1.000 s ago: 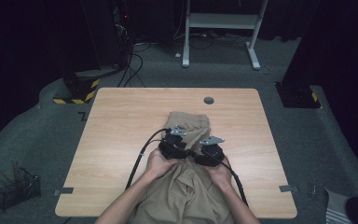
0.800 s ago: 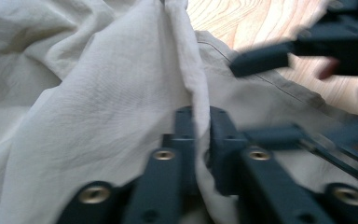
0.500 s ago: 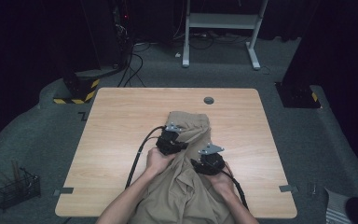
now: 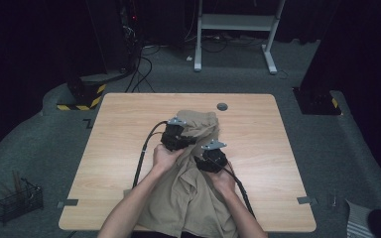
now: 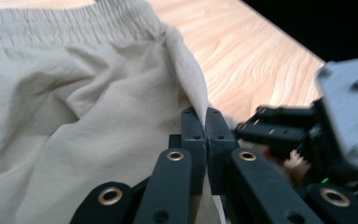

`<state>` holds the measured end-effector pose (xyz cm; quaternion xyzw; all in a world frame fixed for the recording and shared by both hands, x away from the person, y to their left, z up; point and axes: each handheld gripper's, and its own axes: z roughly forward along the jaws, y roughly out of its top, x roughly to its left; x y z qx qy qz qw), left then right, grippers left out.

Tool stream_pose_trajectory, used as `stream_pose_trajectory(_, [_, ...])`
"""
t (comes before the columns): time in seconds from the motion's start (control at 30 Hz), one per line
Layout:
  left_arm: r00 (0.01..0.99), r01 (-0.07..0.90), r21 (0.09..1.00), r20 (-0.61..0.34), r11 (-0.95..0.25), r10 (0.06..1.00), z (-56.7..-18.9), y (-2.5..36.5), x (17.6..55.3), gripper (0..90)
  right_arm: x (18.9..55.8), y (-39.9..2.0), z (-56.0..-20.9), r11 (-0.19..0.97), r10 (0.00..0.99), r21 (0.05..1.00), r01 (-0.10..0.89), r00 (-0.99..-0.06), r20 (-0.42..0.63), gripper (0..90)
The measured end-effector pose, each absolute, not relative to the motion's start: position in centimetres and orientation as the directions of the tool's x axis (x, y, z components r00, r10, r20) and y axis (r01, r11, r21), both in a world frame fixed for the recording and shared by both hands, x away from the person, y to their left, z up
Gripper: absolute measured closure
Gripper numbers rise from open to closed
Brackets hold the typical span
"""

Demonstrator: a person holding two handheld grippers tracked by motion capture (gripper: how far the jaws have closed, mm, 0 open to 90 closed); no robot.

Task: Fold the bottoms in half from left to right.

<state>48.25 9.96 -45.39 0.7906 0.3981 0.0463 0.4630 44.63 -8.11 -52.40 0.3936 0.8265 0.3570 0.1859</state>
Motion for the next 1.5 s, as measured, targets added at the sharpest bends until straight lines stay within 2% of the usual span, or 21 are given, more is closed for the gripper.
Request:
stream_pose_trajectory(0.13, [0.666,0.617,0.767,-0.388,-0.177,0.637,-45.9,9.7,49.5,88.8,45.0,-7.8,-52.4,0.433,0.786,0.737,0.520,-0.617,-0.027,45.0])
stream_pose_trajectory(0.3, [0.657,0.648,0.738,-0.416,-0.190,0.628,-47.1,8.6,50.5,87.8,45.2,-8.0,-52.4,0.421,0.789,0.737,0.529,-0.614,-0.011,44.0])
stream_pose_trajectory(0.4, [0.639,0.668,0.717,-0.417,-0.198,0.646,-47.6,8.8,50.9,73.1,44.7,-8.5,-52.1,0.405,0.804,0.754,0.517,-0.594,-0.025,54.2])
stream_pose_trajectory(0.47, [0.642,0.649,0.729,-0.371,-0.218,0.671,-47.0,8.9,50.5,59.2,44.1,-9.0,-51.3,0.380,0.811,0.768,0.515,-0.585,-0.009,53.8])
stream_pose_trajectory(0.57, [0.657,0.607,0.760,-0.316,-0.231,0.685,-45.6,9.7,49.5,45.7,43.0,-9.6,-50.1,0.414,0.794,0.780,0.470,-0.605,-0.057,53.0])
stream_pose_trajectory(0.67, [0.668,0.594,0.774,-0.324,-0.219,0.670,-44.7,10.8,48.2,39.3,42.1,-10.5,-49.5,0.428,0.781,0.774,0.466,-0.622,-0.058,52.7])
stream_pose_trajectory(0.9, [0.697,0.578,0.761,-0.271,-0.296,0.664,-45.2,12.7,44.9,36.0,39.9,-12.2,-50.2,0.443,0.766,0.760,0.477,-0.641,-0.045,51.1])
stream_pose_trajectory(1.03, [0.695,0.570,0.755,-0.233,-0.324,0.680,-46.2,13.4,44.1,36.8,40.1,-12.3,-51.1,0.443,0.772,0.741,0.504,-0.635,-0.030,50.2])
stream_pose_trajectory(1.1, [0.711,0.554,0.738,-0.179,-0.384,0.680,-46.6,13.2,43.9,39.0,40.7,-11.9,-51.9,0.488,0.766,0.711,0.506,-0.639,-0.071,48.9])
stream_pose_trajectory(1.17, [0.721,0.527,0.730,-0.113,-0.435,0.684,-47.0,12.9,43.7,47.6,41.1,-11.9,-52.2,0.458,0.769,0.732,0.504,-0.638,-0.041,48.8])
stream_pose_trajectory(1.37, [0.709,0.542,0.699,-0.083,-0.466,0.700,-48.2,11.9,45.5,81.9,43.0,-11.2,-52.4,0.434,0.782,0.738,0.517,-0.623,-0.023,48.2])
stream_pose_trajectory(1.43, [0.693,0.556,0.698,-0.089,-0.452,0.716,-48.3,11.8,46.4,87.7,43.8,-10.7,-52.4,0.427,0.790,0.738,0.522,-0.613,-0.024,48.1])
stream_pose_trajectory(1.5, [0.670,0.582,0.707,-0.137,-0.401,0.730,-48.0,12.0,47.4,88.8,44.5,-10.4,-52.4,0.418,0.801,0.737,0.531,-0.598,-0.024,48.1])
